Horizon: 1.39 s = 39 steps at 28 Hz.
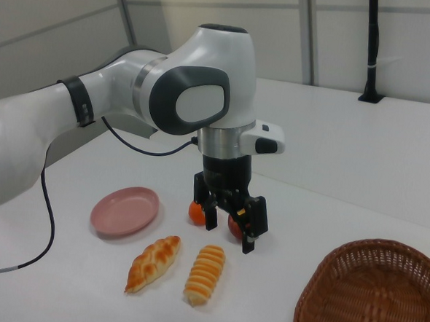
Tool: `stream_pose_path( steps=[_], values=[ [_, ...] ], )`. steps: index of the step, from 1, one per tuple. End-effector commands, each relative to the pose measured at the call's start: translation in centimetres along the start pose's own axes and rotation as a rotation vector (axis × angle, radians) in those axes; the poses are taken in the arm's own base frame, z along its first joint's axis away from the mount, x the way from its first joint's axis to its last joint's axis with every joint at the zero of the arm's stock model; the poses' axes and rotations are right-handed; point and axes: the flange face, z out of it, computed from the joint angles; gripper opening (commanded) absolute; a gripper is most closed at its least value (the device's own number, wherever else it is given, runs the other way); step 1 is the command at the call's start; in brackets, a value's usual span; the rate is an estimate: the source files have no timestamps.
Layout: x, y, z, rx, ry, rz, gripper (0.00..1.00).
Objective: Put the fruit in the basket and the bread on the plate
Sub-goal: 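Lower the gripper onto the red apple and close on it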
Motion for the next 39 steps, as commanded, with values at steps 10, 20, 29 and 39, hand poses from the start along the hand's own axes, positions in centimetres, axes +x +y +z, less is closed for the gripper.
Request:
stream_pose_path(
  steps=[10,20,29,39],
  values=[
    [4.2,-4.6,1.7,0.052,0.13,-0.199,1.0],
    [11.0,-14.2,7.0,0.074,0.33,-0.295,1.0],
    [14.4,-21.5,12.5,0.066,0.453,-0.367,1.0],
    [16.3,-23.1,16.1,-0.035,0.536,-0.383,0.97]
  ],
)
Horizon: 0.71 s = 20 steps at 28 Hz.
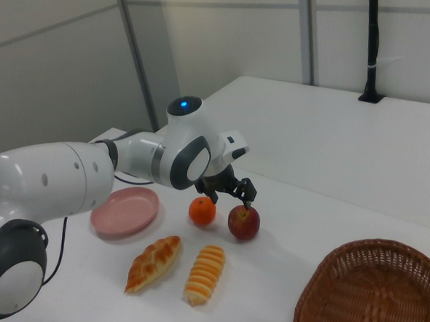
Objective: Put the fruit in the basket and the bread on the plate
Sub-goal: 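Lower the gripper onto the red apple and close on it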
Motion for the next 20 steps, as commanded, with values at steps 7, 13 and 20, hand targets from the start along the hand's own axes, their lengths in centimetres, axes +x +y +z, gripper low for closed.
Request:
stream_pose_path(
  steps=[7,13,20],
  values=[
    [-0.7,0.2,3.6,-0.131,-0.01,-0.032,1.0],
    [-1.2,0.1,4.3,-0.154,-0.027,-0.056,0.76],
    [-1.0,0.9,3.4,-0.153,-0.016,-0.002,0.19]
  ],
)
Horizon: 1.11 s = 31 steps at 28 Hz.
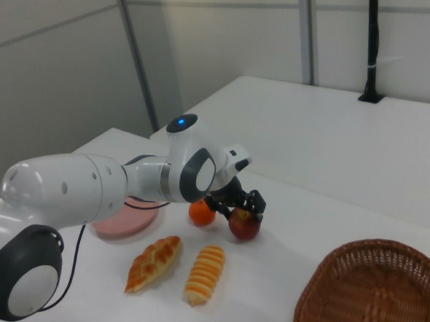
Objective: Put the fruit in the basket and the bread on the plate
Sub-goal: 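Lower the gripper onto the red apple and close on it, then lift the apple and carry it over the wicker basket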
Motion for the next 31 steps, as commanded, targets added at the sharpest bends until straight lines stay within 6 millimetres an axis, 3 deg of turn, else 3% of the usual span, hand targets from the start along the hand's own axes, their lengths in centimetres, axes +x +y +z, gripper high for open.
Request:
stream_pose_path(
  steps=[1,6,7,11,13,17,19,22,28,30,31],
  values=[
    [0.0,1.1,-1.0,-0.017,0.02,0.086,0.19],
    [0.1,7.6,-6.6,-0.024,0.091,0.376,0.16],
    [-0.3,9.6,-8.7,-0.026,0.109,0.434,0.16],
    [-1.9,13.5,-10.7,-0.033,0.072,0.511,0.18],
    [-4.1,17.6,-11.6,-0.06,0.032,0.558,0.18],
    [-8.4,23.9,-10.3,-0.087,-0.033,0.593,0.18],
    [-10.0,26.0,-9.8,-0.096,-0.046,0.608,0.18],
    [-12.6,28.7,-7.1,-0.115,-0.091,0.636,0.19],
    [-15.0,30.3,-3.8,-0.193,-0.165,0.601,0.3],
    [-15.3,30.1,-3.2,-0.19,-0.177,0.594,0.39],
    [-15.4,30.1,-3.0,-0.189,-0.18,0.59,0.48]
  ],
)
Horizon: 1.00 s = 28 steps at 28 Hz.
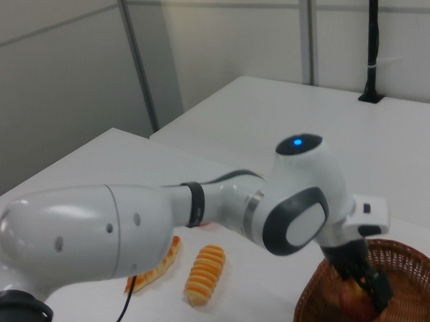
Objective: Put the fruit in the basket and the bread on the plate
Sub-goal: 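Lift the apple and carry it over the wicker basket, then open the gripper to release the apple into the basket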
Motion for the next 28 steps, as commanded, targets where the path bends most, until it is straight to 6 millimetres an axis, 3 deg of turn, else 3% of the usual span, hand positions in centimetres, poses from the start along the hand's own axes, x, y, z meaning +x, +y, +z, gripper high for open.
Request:
stream_pose_path(
  steps=[1,2,3,9,14,17,19,20,22,24,25,28],
  values=[
    [-0.4,-1.1,0.7,-0.023,-0.011,-0.037,0.77],
    [-0.5,-1.2,0.8,-0.026,-0.013,-0.041,0.95],
    [-0.5,-1.3,0.8,-0.031,-0.012,-0.046,1.0],
    [-0.2,-0.8,-0.7,-0.024,0.002,-0.043,1.0],
    [-0.2,-1.1,-4.0,0.051,-0.016,-0.019,1.0],
    [-0.8,-2.5,-7.2,0.113,-0.056,-0.049,1.0],
    [-1.2,-5.2,-8.5,0.144,-0.076,-0.09,1.0],
    [-1.7,-8.2,-9.3,0.157,-0.097,-0.142,1.0],
    [-2.4,-11.2,-10.0,0.162,-0.121,-0.195,1.0],
    [-3.3,-14.6,-10.2,0.162,-0.15,-0.257,1.0],
    [-4.5,-17.7,-10.2,0.163,-0.183,-0.311,1.0],
    [-6.3,-21.4,-9.6,0.155,-0.235,-0.376,1.0]
  ],
)
